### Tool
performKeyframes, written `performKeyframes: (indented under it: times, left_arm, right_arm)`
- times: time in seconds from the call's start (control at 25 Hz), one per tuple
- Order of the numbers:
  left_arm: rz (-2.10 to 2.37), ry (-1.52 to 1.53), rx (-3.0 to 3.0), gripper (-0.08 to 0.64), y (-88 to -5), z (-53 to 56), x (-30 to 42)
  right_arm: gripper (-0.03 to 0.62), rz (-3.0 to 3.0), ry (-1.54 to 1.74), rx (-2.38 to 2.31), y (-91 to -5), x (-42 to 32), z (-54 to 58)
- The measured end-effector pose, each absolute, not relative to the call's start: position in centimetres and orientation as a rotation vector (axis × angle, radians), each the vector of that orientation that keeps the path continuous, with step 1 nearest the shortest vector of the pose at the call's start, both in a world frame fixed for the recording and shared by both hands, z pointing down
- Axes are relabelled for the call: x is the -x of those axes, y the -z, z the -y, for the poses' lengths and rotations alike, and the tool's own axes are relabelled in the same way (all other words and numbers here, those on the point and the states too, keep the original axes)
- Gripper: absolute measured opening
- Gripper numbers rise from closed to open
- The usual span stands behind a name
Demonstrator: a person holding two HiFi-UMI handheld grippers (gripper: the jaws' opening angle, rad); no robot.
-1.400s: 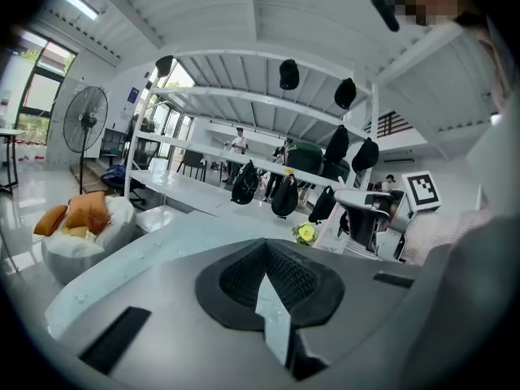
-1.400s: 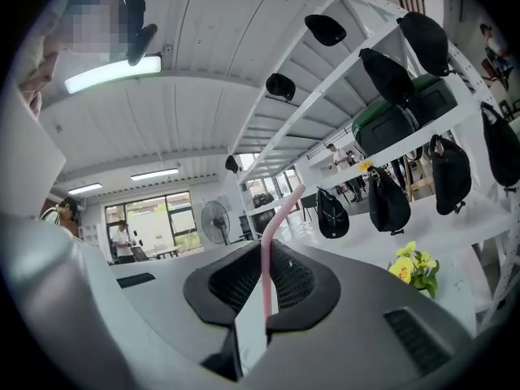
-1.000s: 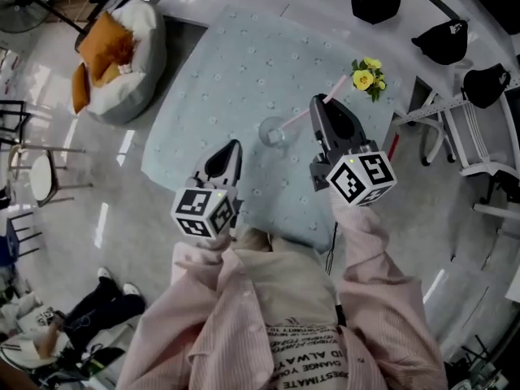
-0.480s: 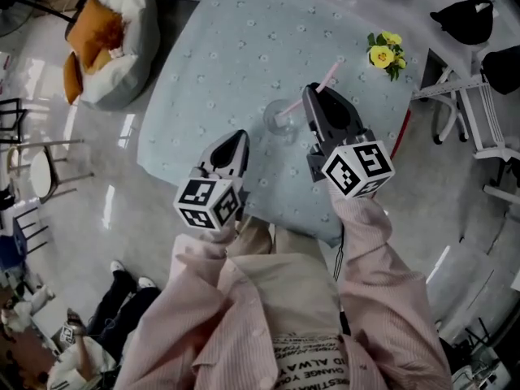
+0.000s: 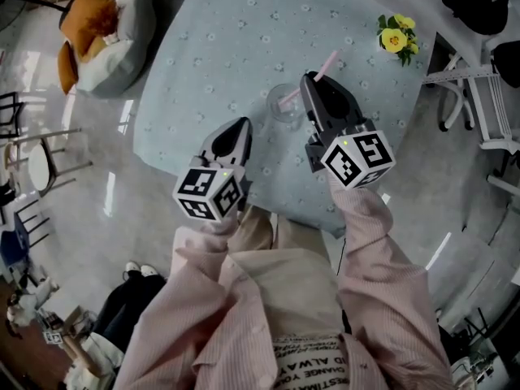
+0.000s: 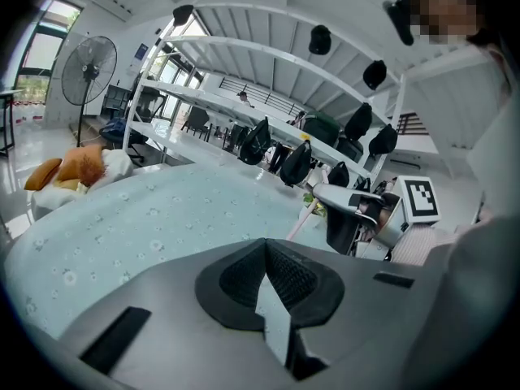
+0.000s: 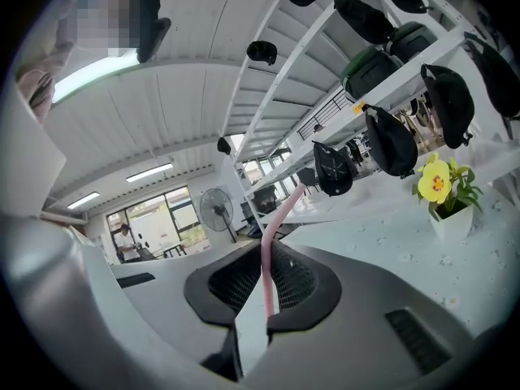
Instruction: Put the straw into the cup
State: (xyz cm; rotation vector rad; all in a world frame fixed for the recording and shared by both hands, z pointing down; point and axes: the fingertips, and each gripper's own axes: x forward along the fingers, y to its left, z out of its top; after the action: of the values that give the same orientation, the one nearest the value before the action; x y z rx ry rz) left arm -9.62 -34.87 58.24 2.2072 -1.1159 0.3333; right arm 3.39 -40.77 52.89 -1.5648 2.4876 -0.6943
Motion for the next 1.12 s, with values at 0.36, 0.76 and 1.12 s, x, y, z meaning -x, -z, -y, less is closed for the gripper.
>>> performKeyframes:
  times: [0.36, 0.76, 1.12]
  left_arm:
    - [1.105, -0.330, -2.199, -0.002, -58.7, 34.5, 9.4]
    - [1.087, -0.320, -2.212, -0.002, -58.2, 34.2, 8.6]
    - [1.079, -0.304, -2.236, -0.002, -57.0, 33.6, 8.1]
  right_arm:
    - [0.028, -2.444, 0.760, 1.583, -54.6, -3.3, 40.6]
    - [0.108, -2.415, 0.845, 1.600, -55.8, -3.8, 39.9]
    - [0.132, -2.378, 0.934, 1.650, -57.0, -4.8, 38.2]
